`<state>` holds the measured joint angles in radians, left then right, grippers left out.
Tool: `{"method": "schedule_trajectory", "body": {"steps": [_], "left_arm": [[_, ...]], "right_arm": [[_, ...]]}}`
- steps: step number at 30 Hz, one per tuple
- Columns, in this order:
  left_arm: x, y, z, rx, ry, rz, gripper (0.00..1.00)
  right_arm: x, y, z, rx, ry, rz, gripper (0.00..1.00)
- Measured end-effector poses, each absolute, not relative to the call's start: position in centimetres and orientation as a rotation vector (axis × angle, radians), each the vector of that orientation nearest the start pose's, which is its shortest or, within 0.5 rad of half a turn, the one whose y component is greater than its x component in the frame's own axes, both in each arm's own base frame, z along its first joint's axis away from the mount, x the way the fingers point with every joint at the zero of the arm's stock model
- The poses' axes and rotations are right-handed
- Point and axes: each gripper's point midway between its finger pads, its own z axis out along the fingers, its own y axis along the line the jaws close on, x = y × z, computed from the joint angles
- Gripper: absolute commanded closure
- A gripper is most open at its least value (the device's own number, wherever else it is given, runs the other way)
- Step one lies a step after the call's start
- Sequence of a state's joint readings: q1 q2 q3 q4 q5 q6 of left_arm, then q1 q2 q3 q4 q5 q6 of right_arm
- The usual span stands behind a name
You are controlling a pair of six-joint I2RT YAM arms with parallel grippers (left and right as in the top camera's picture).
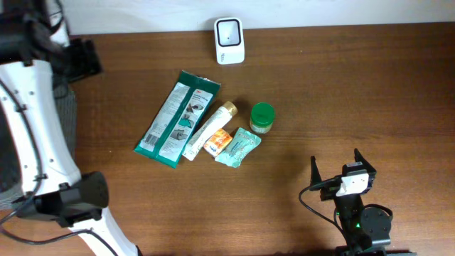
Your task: Scan the item barcode
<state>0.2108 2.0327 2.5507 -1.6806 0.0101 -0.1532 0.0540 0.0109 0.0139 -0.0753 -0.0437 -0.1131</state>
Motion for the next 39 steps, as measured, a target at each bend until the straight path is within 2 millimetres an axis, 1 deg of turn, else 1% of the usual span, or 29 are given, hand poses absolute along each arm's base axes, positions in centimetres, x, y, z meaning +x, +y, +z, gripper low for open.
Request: {"method": "schedule_trajectory", "body": {"steps": [1, 3, 5, 7, 9, 12, 14, 16, 18, 19, 21, 22, 23, 26, 27, 28, 30, 32, 34, 39], "left_arm": [[40.6, 9.9, 29.1, -0.538, 2.703, 0.009, 0.18], [40.2, 11.2, 28.0, -0.585, 2.728, 0.011, 0.18], [40.2, 11.4, 26.7, -0.581, 2.762, 0.011, 0.18], [40.4, 11.7, 25.8, -0.579, 2.776, 0.020, 0.18], [40.2, 12.7, 25.1, -0.606, 2.784, 0.034, 0.18], [39.8, 14.0, 25.0, -0.638, 2.779, 0.077, 0.19], [39.5, 15.3, 25.1, -0.651, 2.770, 0.119, 0.20], [39.8, 16.1, 25.3, -0.650, 2.748, 0.143, 0.22], [40.9, 16.0, 25.6, -0.586, 2.717, 0.124, 0.22], [41.4, 15.6, 25.7, -0.551, 2.711, 0.107, 0.23], [42.7, 13.6, 26.0, -0.456, 2.695, 0.040, 0.23], [43.6, 12.0, 26.2, -0.398, 2.684, -0.006, 0.23], [44.5, 9.9, 26.4, -0.328, 2.674, -0.061, 0.22], [45.8, 5.0, 26.7, -0.171, 2.659, -0.154, 0.21], [46.1, 3.8, 26.8, -0.137, 2.654, -0.169, 0.21], [46.5, 2.0, 27.0, -0.083, 2.644, -0.190, 0.20], [46.9, 0.1, 27.3, -0.025, 2.625, -0.211, 0.18], [47.4, -0.9, 27.5, 0.003, 2.605, -0.219, 0.18], [47.7, -1.2, 27.7, 0.015, 2.590, -0.220, 0.18], [47.7, -1.2, 27.7, 0.015, 2.590, -0.220, 0.18]], "right_arm": [[24.5, 2.1, 15.9, -0.170, 1.634, -0.009, 0.02], [24.5, 2.1, 15.9, -0.171, 1.634, -0.010, 0.02], [24.5, 2.1, 15.9, -0.170, 1.634, -0.009, 0.02], [24.5, 2.1, 15.9, -0.171, 1.634, -0.010, 0.02], [24.5, 2.1, 15.9, -0.170, 1.634, -0.009, 0.02], [24.5, 2.1, 15.9, -0.171, 1.634, -0.010, 0.02], [24.5, 2.1, 15.9, -0.170, 1.634, -0.009, 0.02], [24.5, 2.1, 15.9, -0.171, 1.634, -0.010, 0.02], [24.5, 2.1, 15.9, -0.170, 1.634, -0.009, 0.02], [24.5, 2.1, 15.9, -0.171, 1.634, -0.010, 0.02], [24.5, 2.1, 15.9, -0.171, 1.634, -0.009, 0.02], [24.5, 2.1, 15.9, -0.170, 1.634, -0.009, 0.02], [24.5, 2.1, 15.9, -0.170, 1.634, -0.009, 0.02], [24.5, 2.1, 15.9, -0.170, 1.634, -0.009, 0.02], [24.5, 2.1, 15.9, -0.170, 1.634, -0.009, 0.02], [24.5, 2.1, 15.9, -0.170, 1.634, -0.009, 0.01], [24.5, 2.1, 15.9, -0.170, 1.634, -0.009, 0.02], [24.5, 2.1, 15.9, -0.170, 1.634, -0.009, 0.02], [24.5, 2.1, 15.9, -0.171, 1.634, -0.010, 0.01], [24.5, 2.1, 15.9, -0.170, 1.634, -0.009, 0.02]]}}
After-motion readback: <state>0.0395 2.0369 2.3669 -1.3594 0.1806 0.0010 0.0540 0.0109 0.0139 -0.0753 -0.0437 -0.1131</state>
